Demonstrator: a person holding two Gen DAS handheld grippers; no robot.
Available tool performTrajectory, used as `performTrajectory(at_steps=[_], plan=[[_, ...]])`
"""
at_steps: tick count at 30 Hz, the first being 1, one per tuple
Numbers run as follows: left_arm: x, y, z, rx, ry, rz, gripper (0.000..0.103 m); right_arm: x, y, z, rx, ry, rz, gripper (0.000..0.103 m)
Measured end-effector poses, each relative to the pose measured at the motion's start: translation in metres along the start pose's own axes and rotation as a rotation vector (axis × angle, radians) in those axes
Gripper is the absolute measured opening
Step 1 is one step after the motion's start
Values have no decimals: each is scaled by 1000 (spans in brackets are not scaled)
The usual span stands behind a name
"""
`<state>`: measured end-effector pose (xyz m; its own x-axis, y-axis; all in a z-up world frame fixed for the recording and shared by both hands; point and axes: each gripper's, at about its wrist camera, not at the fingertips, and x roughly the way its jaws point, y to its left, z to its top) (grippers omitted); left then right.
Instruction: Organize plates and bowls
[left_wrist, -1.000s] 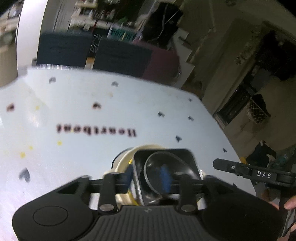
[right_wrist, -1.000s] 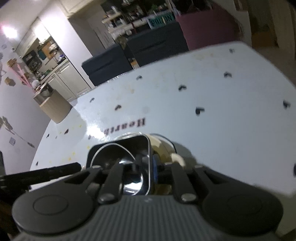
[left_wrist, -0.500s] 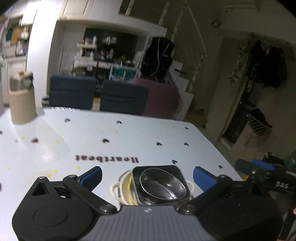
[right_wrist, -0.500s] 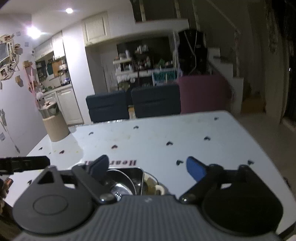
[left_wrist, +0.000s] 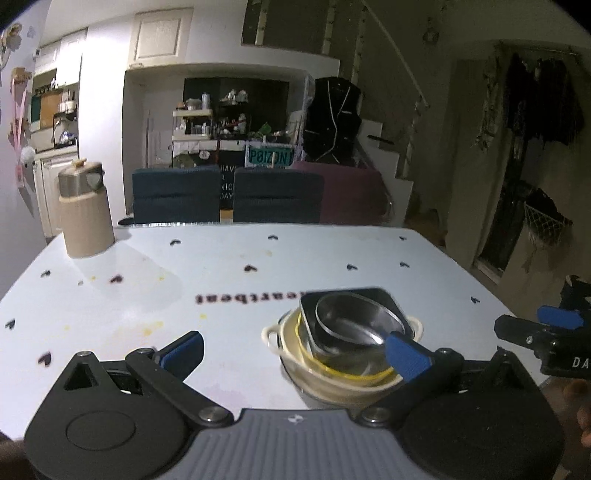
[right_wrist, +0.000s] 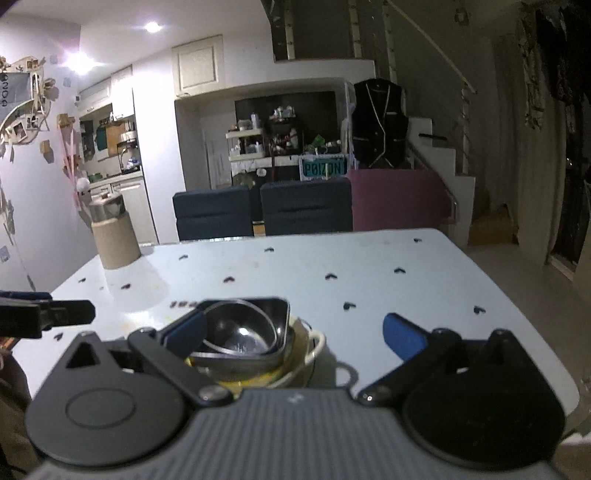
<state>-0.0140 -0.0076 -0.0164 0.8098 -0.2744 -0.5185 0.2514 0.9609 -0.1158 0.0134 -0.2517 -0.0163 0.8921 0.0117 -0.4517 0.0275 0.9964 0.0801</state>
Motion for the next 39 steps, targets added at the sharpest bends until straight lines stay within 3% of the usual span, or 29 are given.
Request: performTrajectory(at_steps=[14, 39], plan=[[2, 1, -36, 45, 14, 63, 103, 4, 10, -19, -98, 32, -21, 103], [7, -3, -44, 44, 7, 61, 103, 6, 0, -22, -113, 39, -27, 103]])
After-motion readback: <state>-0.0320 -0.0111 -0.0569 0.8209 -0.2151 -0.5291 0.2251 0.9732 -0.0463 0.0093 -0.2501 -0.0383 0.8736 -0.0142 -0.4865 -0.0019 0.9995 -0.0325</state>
